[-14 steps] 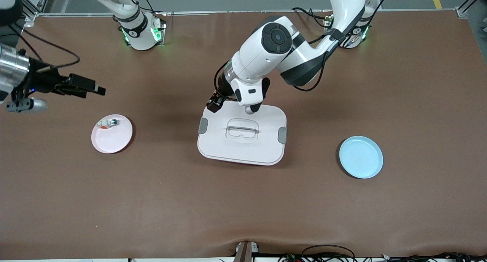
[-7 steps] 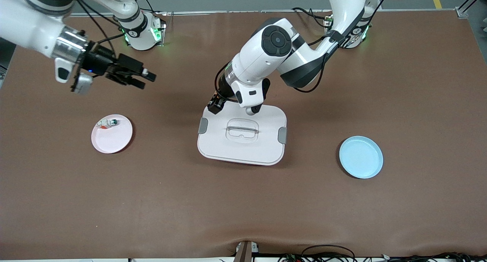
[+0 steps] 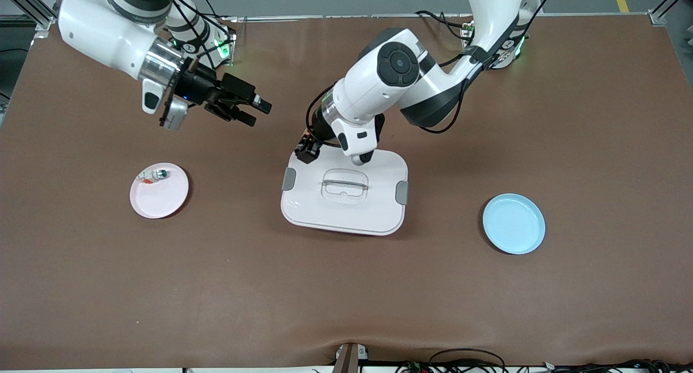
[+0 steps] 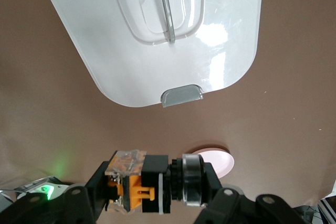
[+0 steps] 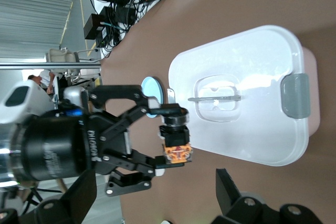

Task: Transfer orange switch to right arm and place
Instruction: 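Reach the right gripper toward the switch held by the left gripper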

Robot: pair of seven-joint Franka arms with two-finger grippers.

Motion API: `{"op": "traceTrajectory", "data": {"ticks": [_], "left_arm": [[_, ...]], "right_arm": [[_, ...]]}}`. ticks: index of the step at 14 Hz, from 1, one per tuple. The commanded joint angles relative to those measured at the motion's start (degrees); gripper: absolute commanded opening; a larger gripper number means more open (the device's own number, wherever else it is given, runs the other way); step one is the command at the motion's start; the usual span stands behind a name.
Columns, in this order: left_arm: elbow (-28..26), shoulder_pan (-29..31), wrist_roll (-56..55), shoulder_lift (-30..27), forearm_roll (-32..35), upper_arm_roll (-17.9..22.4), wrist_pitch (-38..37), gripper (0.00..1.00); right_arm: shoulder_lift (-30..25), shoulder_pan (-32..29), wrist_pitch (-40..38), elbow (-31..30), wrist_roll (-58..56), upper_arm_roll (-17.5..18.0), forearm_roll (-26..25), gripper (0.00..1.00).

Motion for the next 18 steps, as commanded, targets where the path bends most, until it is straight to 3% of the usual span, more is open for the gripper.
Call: {"op": "traceTrajectory", "data": {"ticks": [1,5,9,18], "left_arm": [[1.43,0.46,-0.47,0.09,-1.22,0.12,-1.71,0.0],[1.52,0.72,-0.47,-0.08,-1.49,0.03,-1.89,0.0],[1.52,0.81,-0.39,-0.08,-1.66,0.03,-1.81,0.0],[1.52,0.63,-0.21,0.27,-2.89,0.03,-1.72,0.01]], "right_arm": [[1.36,0.42,0.58,-2.69,-8.16,-0.66,8.29,1.0],[3.82,2.08,1.28,-2.43,-9.23,-0.75,12.62,1.0],[7.42,6.04,7.25,-0.07,-8.8,-0.75,12.72,1.0],[11.29,10.44,11.13,3.63,-8.27,-0.75,12.89,1.0]]}}
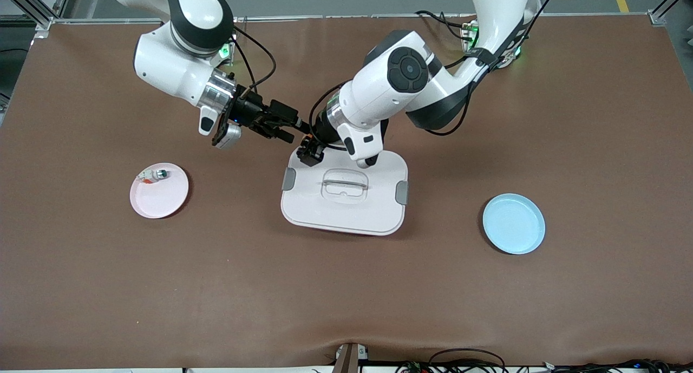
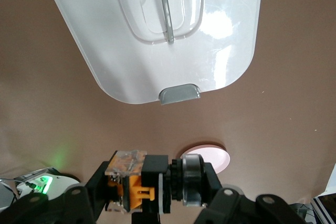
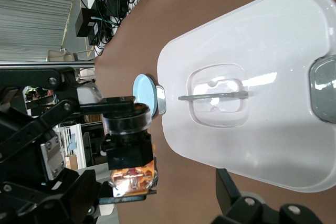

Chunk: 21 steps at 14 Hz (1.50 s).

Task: Transfer orange switch to right arm and place
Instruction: 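Reach the right gripper toward the switch held by the left gripper, then grasp the switch with the right gripper while the left gripper opens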

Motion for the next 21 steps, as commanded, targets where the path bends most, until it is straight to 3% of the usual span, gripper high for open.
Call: {"op": "traceTrajectory", "data": {"ticks": [1,14,15,20,21], "left_arm": [[0.94,-0.09,-0.3,0.35,-1.2,0.02,-0.96,0.01],[0.94,-0.09,-0.21,0.36,-1.2,0.11,-0.96,0.04],[0.94,-0.09,-0.21,0.36,-1.2,0.11,-0.96,0.04],[0.94,-0.09,-0.21,0.36,-1.2,0.11,-0.96,0.08],[0.94,-0.09,-0.21,0.36,-1.2,0.11,-0.96,0.08]], "right_arm": [[1.01,1.8,1.17,1.48,-0.61,-0.53,1.41,1.0],[3.65,4.27,4.77,2.89,-0.43,-0.44,2.12,1.0],[3.65,4.44,4.77,2.8,-0.52,-0.53,2.12,0.93],[3.47,4.79,5.04,2.89,-0.87,-0.53,2.12,0.03],[3.39,5.14,5.3,2.89,-0.52,-0.53,2.12,0.0]]}}
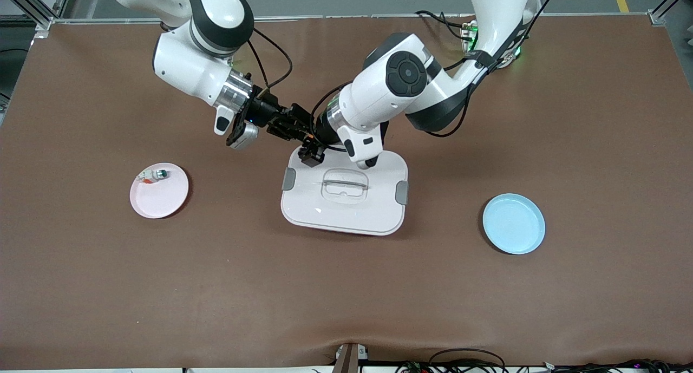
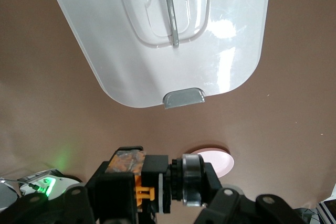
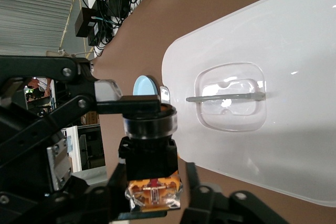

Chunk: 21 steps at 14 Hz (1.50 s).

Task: Transfer orange switch to right arm and place
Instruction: 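Grasp the switch with the right gripper while the left gripper opens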

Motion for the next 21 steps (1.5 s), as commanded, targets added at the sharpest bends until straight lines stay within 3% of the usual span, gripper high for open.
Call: {"op": "traceTrajectory", "data": {"ticks": [1,3,4,5,6,10,14,17,21], "left_arm": [[1.06,-0.08,-0.21,-0.01,-1.2,0.08,-0.4,0.08],[1.06,0.0,-0.21,-0.01,-1.2,0.08,-0.4,0.16],[1.06,0.0,-0.21,-0.01,-1.2,0.08,-0.4,0.26],[1.06,0.0,-0.12,-0.01,-1.2,0.08,-0.4,0.52],[1.06,0.0,0.31,-0.01,-1.11,0.17,-0.4,1.0],[1.06,0.35,0.67,-0.62,-1.11,0.17,-0.4,1.0],[0.89,2.98,0.67,-2.99,0.47,0.35,-0.66,1.0],[0.88,6.41,3.2,-5.62,3.28,0.26,-5.21,1.0],[0.71,11.24,18.65,-9.14,9.33,0.26,-14.35,1.0]], "right_arm": [[0.43,1.59,1.59,0.15,-0.53,-0.43,1.25,0.0],[0.43,1.76,1.86,0.15,-0.53,-0.52,1.25,0.0],[0.52,1.85,1.86,0.15,-0.53,-0.43,1.25,0.0],[0.43,1.85,1.86,0.15,-0.53,-0.43,1.25,0.0],[0.43,1.85,1.86,0.15,-0.53,-0.43,1.25,0.0],[0.43,1.76,1.59,0.58,-1.31,-0.52,1.17,0.0],[0.96,0.8,0.89,0.59,-11.14,-0.78,-4.0,0.0],[1.92,-1.48,0.11,0.5,-13.89,-0.87,-16.63,0.0],[2.02,-7.01,-7.35,0.67,-13.89,-0.96,-36.04,0.0]]}}
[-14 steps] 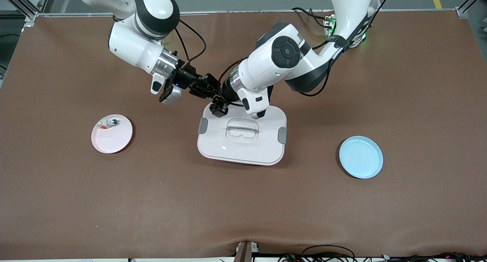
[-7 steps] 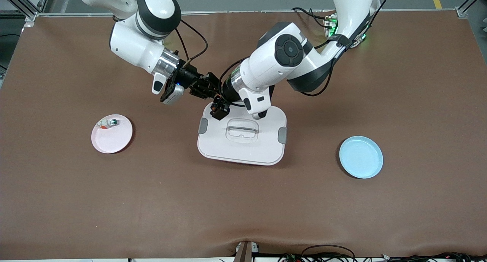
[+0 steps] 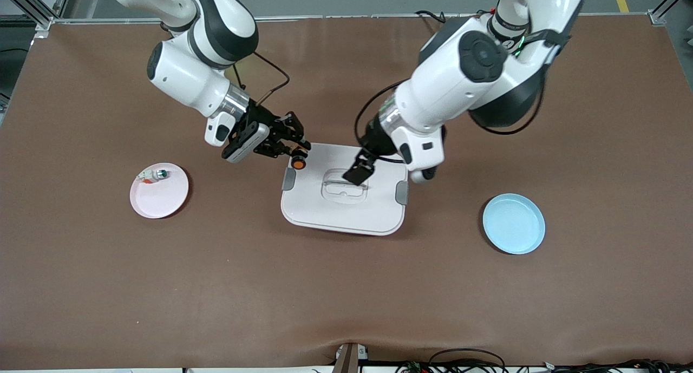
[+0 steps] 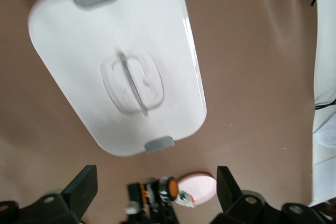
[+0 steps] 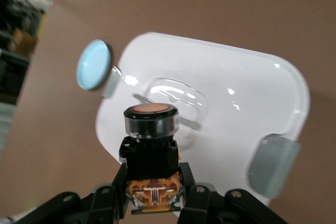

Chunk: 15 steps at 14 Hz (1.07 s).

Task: Transfer orange switch to right arm and place
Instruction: 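Carry the switch to the pink plate while the left gripper withdraws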

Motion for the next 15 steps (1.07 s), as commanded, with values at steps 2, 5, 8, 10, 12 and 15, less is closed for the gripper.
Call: {"op": "traceTrajectory", "data": {"ticks": [2,5,8,10,12,15], "left_arm": [[-0.77,3.34,13.19,-2.59,8.09,0.12,-7.43,1.0],[-0.86,6.59,25.84,-3.55,15.21,0.21,-13.76,1.0],[-0.95,11.07,34.47,-4.61,20.4,0.12,-19.3,1.0],[-1.04,12.91,39.22,-5.31,22.35,0.12,-20.8,1.0],[-1.3,15.03,45.19,-5.67,23.83,0.21,-22.56,1.0],[-1.3,18.27,53.28,-6.46,25.6,0.12,-23.35,1.0]], "right_arm": [[-0.26,-6.37,-6.45,0.56,-2.51,0.37,-21.54,0.0],[-0.26,-11.38,-11.46,0.47,-13.89,0.37,-29.95,0.0],[-0.08,-16.74,-11.92,-0.49,-28.4,0.19,-30.74,0.0],[0.88,-20.61,-11.92,-0.93,-37.2,0.19,-31.97,0.0],[2.37,-23.95,-12.01,-1.02,-44.85,0.28,-34.95,0.0],[5.71,-27.91,-11.92,-1.02,-53.64,0.28,-40.4,0.0]]}}
